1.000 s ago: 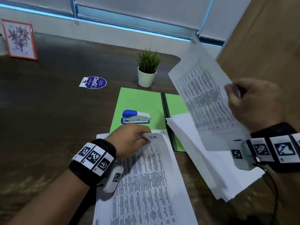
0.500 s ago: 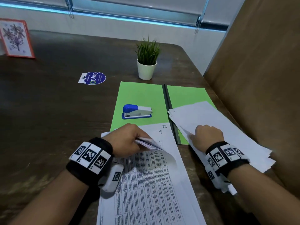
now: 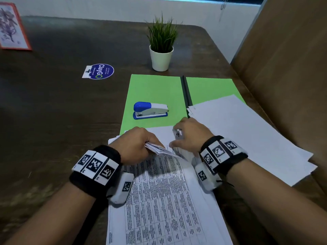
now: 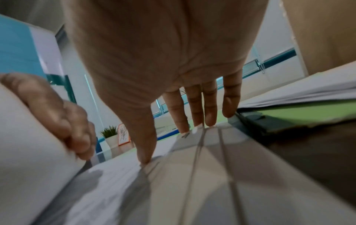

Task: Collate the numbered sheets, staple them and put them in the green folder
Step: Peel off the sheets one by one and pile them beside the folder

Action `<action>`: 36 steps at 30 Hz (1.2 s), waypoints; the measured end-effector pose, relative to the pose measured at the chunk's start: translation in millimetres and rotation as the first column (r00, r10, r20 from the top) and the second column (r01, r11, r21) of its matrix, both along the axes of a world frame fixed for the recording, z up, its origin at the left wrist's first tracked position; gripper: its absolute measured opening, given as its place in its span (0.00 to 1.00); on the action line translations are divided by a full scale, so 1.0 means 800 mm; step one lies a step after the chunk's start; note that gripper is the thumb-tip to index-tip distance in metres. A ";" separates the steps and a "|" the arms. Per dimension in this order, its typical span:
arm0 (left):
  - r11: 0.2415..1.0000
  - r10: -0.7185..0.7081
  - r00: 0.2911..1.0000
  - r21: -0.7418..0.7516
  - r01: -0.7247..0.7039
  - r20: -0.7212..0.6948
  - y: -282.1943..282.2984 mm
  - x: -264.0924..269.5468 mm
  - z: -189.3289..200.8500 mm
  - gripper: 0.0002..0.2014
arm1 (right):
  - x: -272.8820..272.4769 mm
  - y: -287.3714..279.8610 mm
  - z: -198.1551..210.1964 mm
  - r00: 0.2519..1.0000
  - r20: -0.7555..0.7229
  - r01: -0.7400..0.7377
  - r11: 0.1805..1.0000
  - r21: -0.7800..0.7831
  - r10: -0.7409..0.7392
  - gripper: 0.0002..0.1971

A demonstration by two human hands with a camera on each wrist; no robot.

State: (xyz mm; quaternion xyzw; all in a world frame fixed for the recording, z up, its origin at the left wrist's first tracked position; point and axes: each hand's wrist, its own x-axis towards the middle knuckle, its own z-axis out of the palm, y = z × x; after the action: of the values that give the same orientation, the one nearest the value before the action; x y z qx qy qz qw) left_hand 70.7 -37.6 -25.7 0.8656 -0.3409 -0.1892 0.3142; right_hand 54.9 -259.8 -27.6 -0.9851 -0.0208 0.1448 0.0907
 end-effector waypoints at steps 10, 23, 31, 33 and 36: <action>1.000 0.005 1.000 0.027 -0.005 0.024 -0.004 -0.001 -0.001 0.10 | -0.022 -0.004 0.006 0.983 0.182 0.001 0.999 0.041 -0.008 0.24; 0.999 -0.009 0.997 0.046 0.006 0.073 -0.005 -0.004 0.002 0.07 | -0.026 0.002 0.004 0.989 0.145 0.023 0.999 0.027 -0.027 0.23; 0.999 -0.017 0.996 0.048 0.012 0.084 -0.005 -0.003 0.003 0.06 | -0.018 0.005 0.002 0.986 0.169 0.009 1.000 -0.013 -0.007 0.21; 0.998 -0.024 0.995 0.058 0.019 0.094 -0.005 -0.004 0.004 0.06 | -0.017 0.006 0.001 0.986 0.166 0.011 1.000 -0.028 -0.006 0.22; 0.998 -0.020 0.996 0.060 0.015 0.091 -0.006 -0.004 0.004 0.06 | -0.016 0.006 -0.002 0.984 0.176 -0.002 0.999 -0.042 0.009 0.14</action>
State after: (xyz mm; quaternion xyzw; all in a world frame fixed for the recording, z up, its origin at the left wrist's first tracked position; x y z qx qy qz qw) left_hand 67.1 -42.0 -22.5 0.8792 -0.3569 -0.1620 0.2709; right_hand 42.0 -255.4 -29.2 -0.9956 -0.0285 0.0578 0.0674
